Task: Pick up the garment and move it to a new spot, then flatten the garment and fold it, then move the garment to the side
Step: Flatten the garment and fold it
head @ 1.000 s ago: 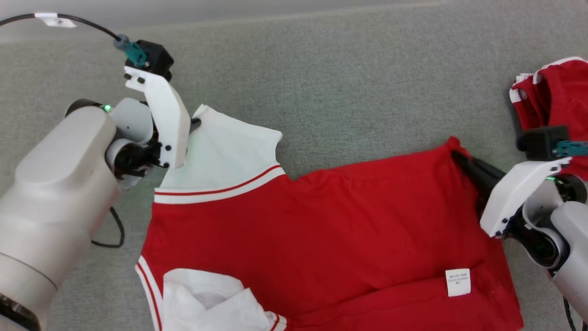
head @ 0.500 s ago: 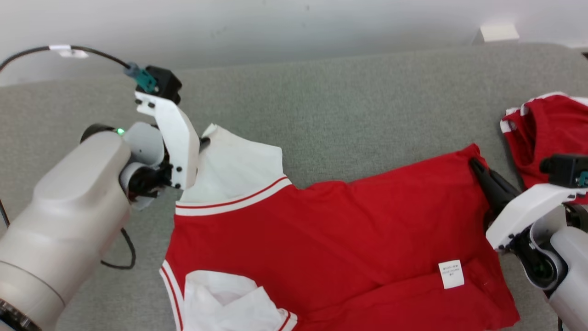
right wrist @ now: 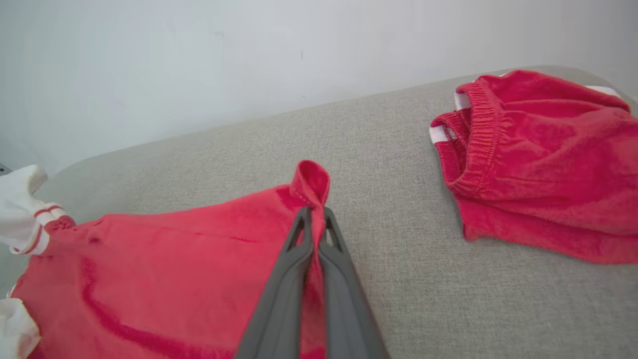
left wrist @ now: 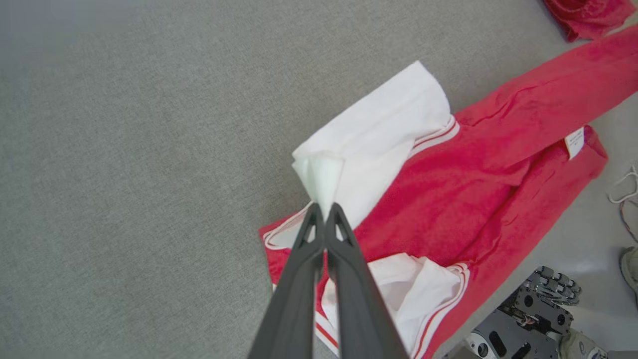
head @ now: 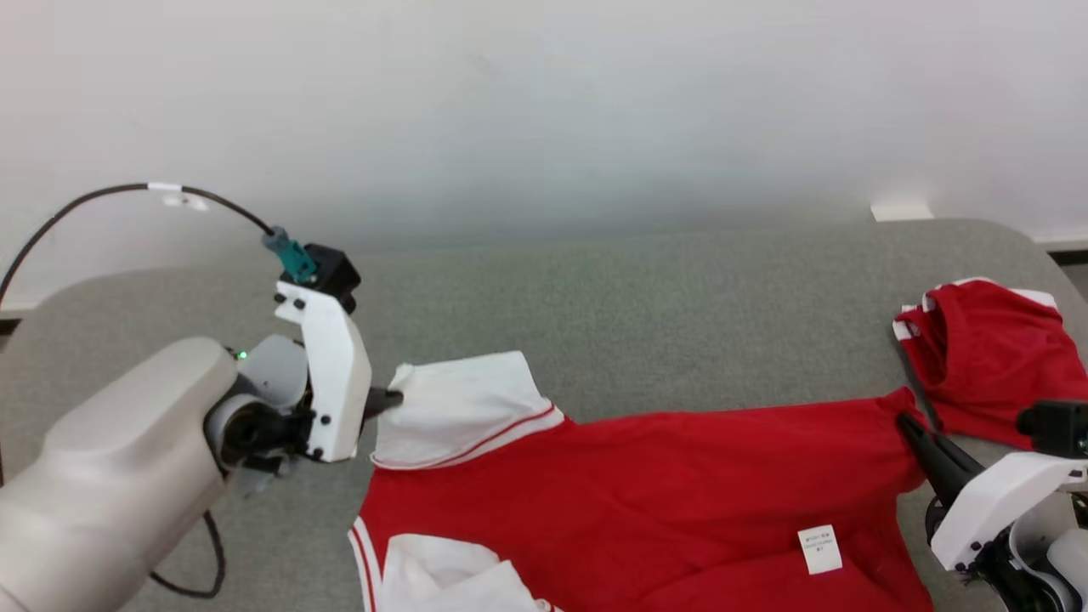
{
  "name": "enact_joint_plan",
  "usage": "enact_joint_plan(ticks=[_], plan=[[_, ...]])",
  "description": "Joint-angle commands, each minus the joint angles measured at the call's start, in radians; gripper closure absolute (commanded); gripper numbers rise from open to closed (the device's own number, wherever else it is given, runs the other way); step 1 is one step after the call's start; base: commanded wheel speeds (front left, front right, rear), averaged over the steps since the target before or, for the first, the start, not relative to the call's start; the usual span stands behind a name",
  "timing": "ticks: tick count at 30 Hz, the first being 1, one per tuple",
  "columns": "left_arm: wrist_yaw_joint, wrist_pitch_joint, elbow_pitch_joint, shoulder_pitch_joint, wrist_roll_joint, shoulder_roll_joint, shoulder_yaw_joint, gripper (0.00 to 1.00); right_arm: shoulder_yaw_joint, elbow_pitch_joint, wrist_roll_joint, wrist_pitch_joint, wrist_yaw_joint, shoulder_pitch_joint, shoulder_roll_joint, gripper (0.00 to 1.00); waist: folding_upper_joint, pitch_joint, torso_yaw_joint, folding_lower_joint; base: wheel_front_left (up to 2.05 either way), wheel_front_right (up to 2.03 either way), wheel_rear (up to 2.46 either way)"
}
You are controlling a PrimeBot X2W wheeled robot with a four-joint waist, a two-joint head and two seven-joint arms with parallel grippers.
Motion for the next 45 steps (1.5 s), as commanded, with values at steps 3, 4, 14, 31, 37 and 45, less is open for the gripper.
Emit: enact_joint_plan(ticks=[3,4,14,31,37,45], plan=[[0.002,0.045,-0.069,0.033,-0.045,0.048,-0.010,1.00,0.009,0.007,0.013,-0.017,-0.002,0.027,-0.013,1.00,0.0000,-0.032,0.021,0.0002,0.00,0.00,0.00],[0.002,0.060,-0.092,0.040,-0.059,0.063,-0.014,1.00,0.012,0.010,0.015,-0.020,-0.002,0.031,-0.015,1.00,0.0000,-0.035,0.025,0.0002,0.00,0.00,0.00],[0.012,0.178,-0.269,0.112,-0.170,0.157,-0.028,1.00,0.031,0.077,0.027,-0.055,-0.002,0.037,-0.018,1.00,0.0000,-0.041,0.052,0.0002,0.00,0.00,0.00],[0.074,0.255,-0.422,0.251,-0.255,0.194,-0.055,1.00,0.147,0.046,0.057,0.050,-0.002,0.061,-0.074,0.00,0.0000,-0.031,0.033,0.0002,0.00,0.00,0.00],[0.065,0.262,-0.417,0.287,-0.258,0.183,-0.061,0.00,0.188,0.046,0.045,0.064,-0.002,0.048,-0.100,0.00,0.0000,-0.036,0.028,0.0002,0.00,0.00,0.00],[0.057,0.177,-0.423,0.266,-0.223,0.204,-0.019,0.00,0.168,0.005,0.049,-0.027,-0.002,0.018,-0.162,0.00,0.0000,-0.070,0.038,0.0002,0.00,0.00,0.00]])
